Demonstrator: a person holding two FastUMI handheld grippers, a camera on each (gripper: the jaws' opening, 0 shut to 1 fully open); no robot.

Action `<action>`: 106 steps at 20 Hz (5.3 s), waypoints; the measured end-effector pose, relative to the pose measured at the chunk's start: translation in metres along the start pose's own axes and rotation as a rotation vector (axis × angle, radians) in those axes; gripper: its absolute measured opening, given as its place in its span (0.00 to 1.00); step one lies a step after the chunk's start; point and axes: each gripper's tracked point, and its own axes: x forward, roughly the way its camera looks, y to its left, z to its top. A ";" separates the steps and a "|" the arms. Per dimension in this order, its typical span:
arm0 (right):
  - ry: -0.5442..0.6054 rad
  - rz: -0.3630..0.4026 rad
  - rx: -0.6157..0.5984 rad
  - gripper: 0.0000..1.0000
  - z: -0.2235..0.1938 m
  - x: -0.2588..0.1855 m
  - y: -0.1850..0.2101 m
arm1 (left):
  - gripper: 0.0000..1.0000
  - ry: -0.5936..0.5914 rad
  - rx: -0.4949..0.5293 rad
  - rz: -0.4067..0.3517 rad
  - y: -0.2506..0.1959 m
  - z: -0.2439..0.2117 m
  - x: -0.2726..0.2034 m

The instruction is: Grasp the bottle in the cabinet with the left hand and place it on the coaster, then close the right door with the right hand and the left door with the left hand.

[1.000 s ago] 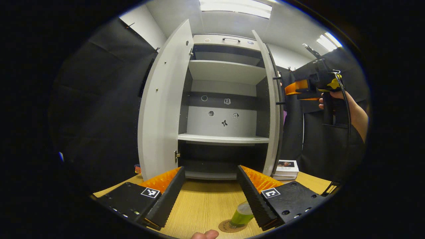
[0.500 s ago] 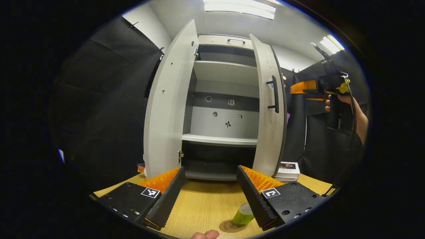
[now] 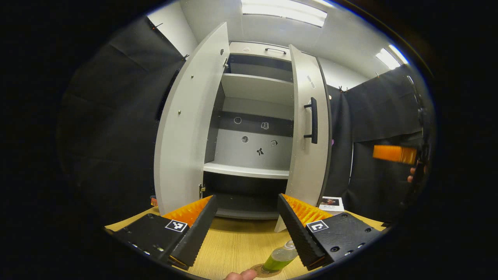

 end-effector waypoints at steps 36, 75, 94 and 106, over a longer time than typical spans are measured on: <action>0.038 0.014 0.097 1.00 -0.024 0.017 0.005 | 0.93 -0.127 0.034 0.344 0.236 0.141 0.067; 0.005 0.050 0.083 0.98 -0.017 -0.011 0.037 | 0.90 -0.039 -0.042 0.105 0.048 0.011 -0.005; 0.029 0.038 0.097 0.98 -0.022 -0.017 0.036 | 0.95 -0.052 0.011 0.087 0.034 0.015 -0.011; 0.042 0.037 0.104 0.98 -0.025 -0.020 0.036 | 0.95 -0.051 0.015 0.060 0.023 0.012 -0.011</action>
